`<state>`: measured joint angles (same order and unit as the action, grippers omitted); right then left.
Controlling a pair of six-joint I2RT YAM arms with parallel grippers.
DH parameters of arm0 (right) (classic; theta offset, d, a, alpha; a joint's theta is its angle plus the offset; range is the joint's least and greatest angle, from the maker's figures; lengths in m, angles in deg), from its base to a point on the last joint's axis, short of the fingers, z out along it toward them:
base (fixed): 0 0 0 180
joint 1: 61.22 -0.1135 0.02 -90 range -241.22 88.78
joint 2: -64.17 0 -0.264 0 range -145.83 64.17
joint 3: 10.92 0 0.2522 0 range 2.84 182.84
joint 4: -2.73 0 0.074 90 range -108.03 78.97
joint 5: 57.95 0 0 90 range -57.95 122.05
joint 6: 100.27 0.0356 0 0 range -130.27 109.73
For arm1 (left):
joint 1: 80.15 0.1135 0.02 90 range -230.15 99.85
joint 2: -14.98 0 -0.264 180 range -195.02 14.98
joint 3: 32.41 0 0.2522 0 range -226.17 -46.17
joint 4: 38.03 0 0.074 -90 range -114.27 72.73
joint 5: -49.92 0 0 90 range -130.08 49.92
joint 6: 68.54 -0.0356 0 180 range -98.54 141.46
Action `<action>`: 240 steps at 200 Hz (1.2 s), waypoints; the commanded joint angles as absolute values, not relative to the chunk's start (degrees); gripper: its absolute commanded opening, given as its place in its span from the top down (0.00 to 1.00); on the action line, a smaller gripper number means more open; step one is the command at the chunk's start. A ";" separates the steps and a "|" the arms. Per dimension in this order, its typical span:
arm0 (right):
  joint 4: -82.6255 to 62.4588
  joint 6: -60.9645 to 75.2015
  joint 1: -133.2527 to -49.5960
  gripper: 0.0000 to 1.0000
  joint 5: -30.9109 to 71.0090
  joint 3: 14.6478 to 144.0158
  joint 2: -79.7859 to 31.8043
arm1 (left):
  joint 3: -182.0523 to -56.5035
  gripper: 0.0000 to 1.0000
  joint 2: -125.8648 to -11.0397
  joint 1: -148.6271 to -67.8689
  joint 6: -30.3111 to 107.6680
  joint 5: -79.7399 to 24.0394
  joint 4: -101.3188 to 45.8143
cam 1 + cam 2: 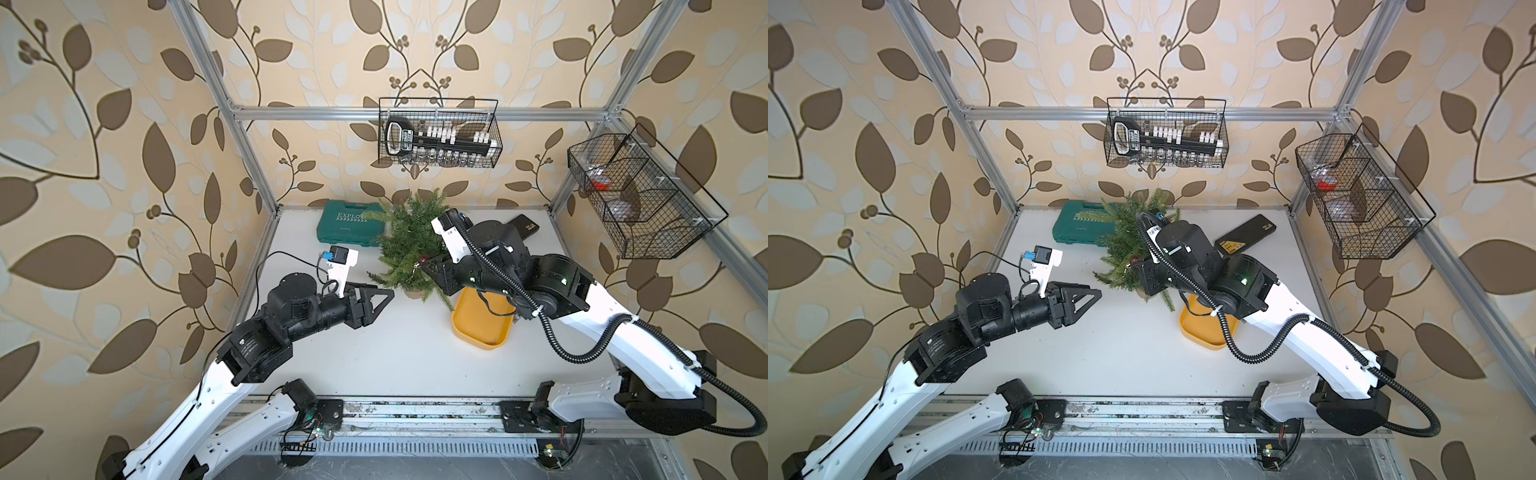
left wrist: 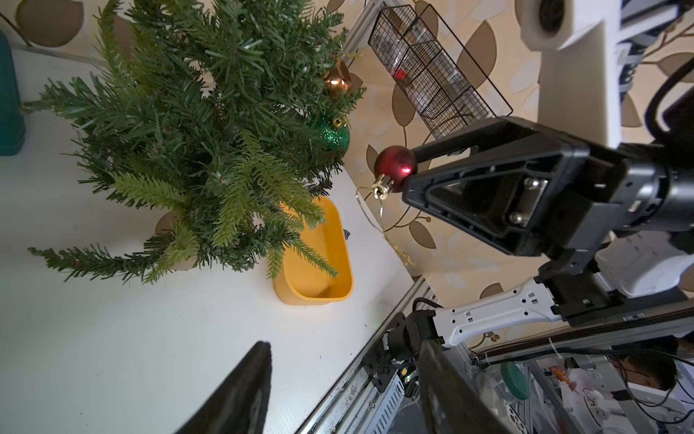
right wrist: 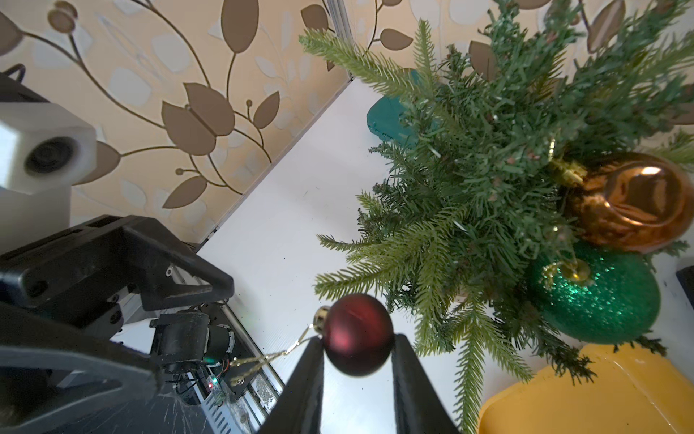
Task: Decorate the small christmas tree with ornaments
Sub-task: Pick up an ornament from the container.
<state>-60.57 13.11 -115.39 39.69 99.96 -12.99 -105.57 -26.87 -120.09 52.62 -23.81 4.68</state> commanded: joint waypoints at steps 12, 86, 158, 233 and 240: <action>-64.80 14.49 -116.02 0.70 41.58 102.76 -14.35 | -109.42 0.36 -29.23 -122.01 48.03 -25.49 1.81; -64.56 15.13 -116.19 0.70 40.85 103.04 -14.75 | -113.53 0.42 -34.57 -128.49 44.38 -29.72 1.78; -64.32 15.22 -116.49 0.70 40.32 103.43 -14.75 | -113.96 0.60 -36.84 -130.09 43.34 -34.29 2.12; -63.77 15.57 -116.43 0.70 38.67 102.86 -14.05 | -112.41 1.00 -35.87 -130.13 43.16 -37.19 2.19; -63.77 15.57 -116.49 0.70 38.49 102.86 -13.97 | -111.95 1.00 -35.51 -130.08 43.31 -37.61 2.26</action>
<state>-63.57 15.01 -115.98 39.73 101.51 -14.50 -112.08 -37.14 -129.71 43.63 -35.26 3.46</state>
